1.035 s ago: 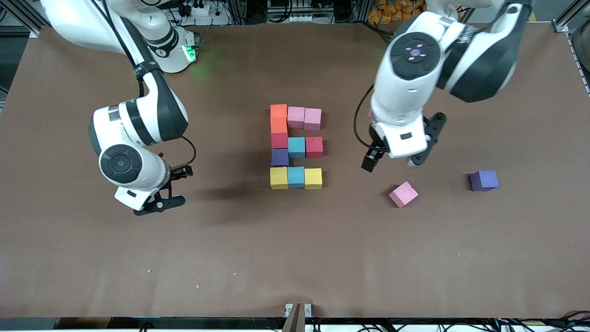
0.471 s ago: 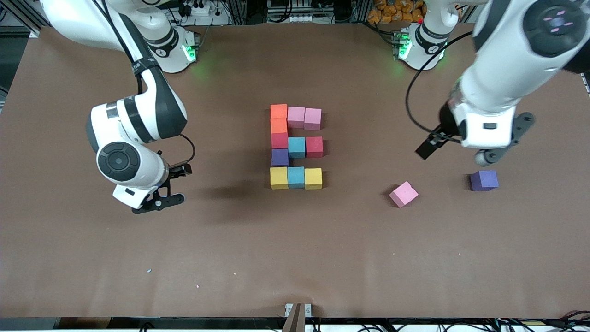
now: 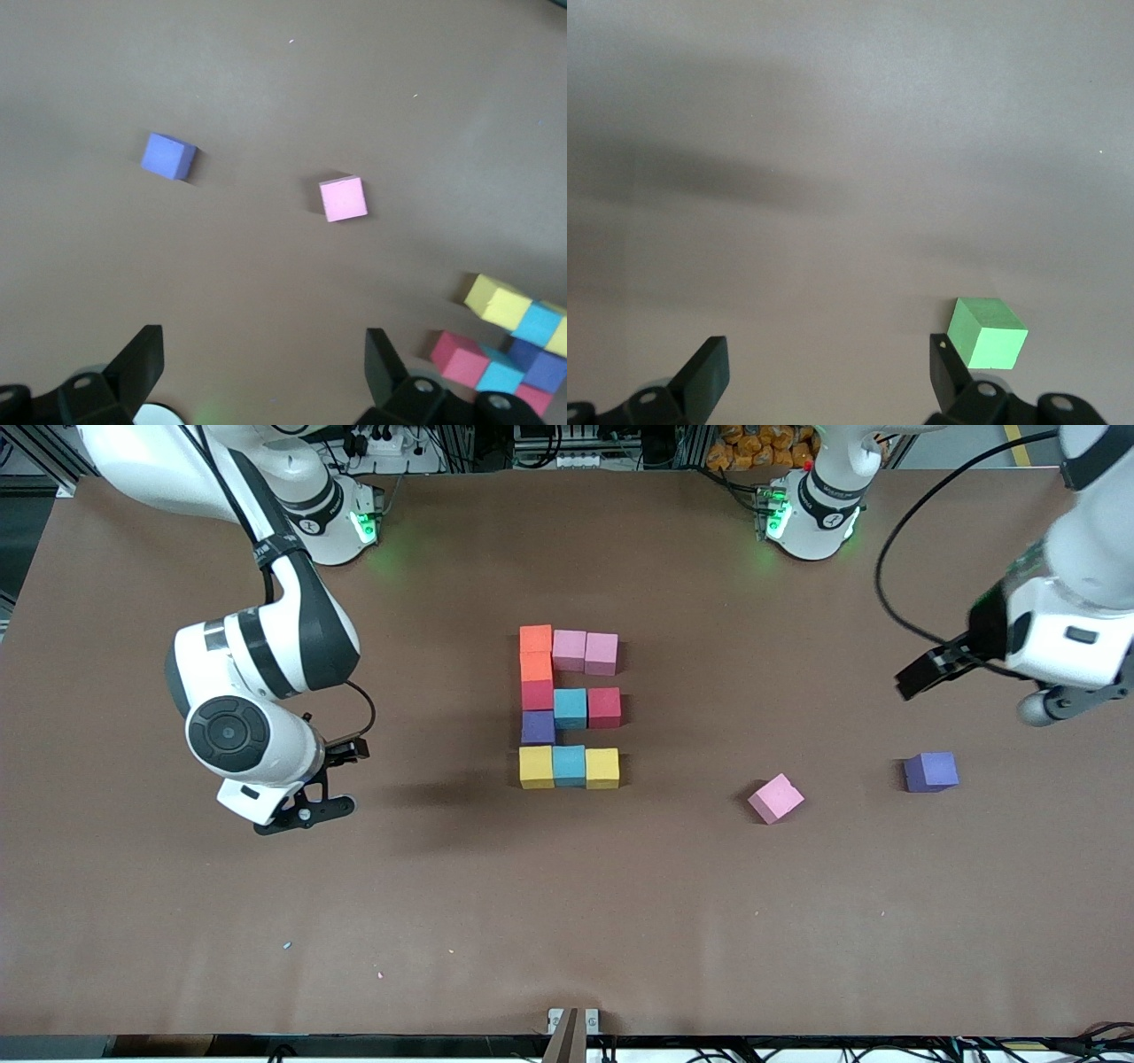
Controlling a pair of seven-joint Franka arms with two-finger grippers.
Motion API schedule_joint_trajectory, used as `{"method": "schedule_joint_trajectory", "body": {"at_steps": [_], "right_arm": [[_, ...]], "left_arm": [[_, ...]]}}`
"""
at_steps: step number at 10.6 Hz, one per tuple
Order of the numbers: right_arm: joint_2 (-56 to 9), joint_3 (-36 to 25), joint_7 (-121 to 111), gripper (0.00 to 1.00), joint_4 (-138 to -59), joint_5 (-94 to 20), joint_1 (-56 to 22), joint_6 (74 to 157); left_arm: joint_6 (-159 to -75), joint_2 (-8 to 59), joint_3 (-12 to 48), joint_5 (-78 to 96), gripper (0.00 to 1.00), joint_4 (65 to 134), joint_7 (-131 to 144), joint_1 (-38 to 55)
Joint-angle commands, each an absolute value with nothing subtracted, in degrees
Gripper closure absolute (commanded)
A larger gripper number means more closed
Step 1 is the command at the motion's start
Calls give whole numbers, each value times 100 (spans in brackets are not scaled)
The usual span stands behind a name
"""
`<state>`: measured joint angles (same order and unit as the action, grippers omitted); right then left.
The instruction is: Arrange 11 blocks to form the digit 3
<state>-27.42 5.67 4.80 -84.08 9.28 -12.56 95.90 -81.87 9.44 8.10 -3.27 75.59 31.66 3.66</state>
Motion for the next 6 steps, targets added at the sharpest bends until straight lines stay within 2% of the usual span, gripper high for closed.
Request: {"method": "schedule_joint_trajectory", "body": {"at_steps": [1, 4, 6], "right_arm": [[-2549, 650, 413, 0, -8569, 853, -1151, 9571], [-2365, 677, 430, 0, -8561, 853, -1151, 9554], [-2155, 659, 492, 0, -8438, 853, -1125, 9265]], "left_arm": [[-8174, 669, 625, -193, 0, 7857, 2385, 378], [-8174, 528, 449, -193, 0, 8007, 1372, 378], [-8174, 388, 422, -193, 0, 8120, 1135, 395]]}}
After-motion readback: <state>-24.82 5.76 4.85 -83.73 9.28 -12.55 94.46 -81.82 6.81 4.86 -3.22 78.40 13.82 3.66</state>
